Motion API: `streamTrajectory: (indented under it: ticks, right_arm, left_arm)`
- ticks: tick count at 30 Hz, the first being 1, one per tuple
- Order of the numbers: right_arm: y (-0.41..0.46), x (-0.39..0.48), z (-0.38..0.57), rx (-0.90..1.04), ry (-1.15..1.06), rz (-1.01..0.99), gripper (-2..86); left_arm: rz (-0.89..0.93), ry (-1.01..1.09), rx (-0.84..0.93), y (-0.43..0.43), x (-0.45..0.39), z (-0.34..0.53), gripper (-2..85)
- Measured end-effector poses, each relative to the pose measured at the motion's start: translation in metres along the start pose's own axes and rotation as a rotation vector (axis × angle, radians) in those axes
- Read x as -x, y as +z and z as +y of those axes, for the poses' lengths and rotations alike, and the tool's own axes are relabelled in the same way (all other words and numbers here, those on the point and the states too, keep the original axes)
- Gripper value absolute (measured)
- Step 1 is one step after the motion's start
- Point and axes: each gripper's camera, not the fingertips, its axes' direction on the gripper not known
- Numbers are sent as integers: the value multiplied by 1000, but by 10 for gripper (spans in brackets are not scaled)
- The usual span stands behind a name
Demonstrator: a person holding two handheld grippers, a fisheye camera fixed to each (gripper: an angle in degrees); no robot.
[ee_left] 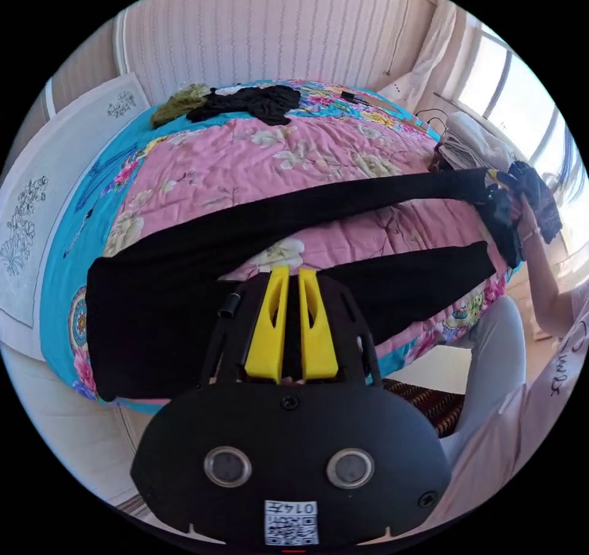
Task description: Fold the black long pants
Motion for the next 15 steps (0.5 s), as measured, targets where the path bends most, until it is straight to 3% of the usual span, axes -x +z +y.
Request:
streamTrajectory:
  ticks: [6, 11, 15]
  right_arm:
    - [26, 2, -63, 118, 9, 163, 5]
    - [93, -52, -94, 267, 171, 256, 5]
    - [127, -93, -100, 240, 309, 286, 10]
  left_arm:
    - [-145, 128, 43, 61, -7, -44, 59]
    - [-86, 142, 130, 101, 3, -58, 1]
    - [-32, 159, 151, 85, 4, -57, -5]
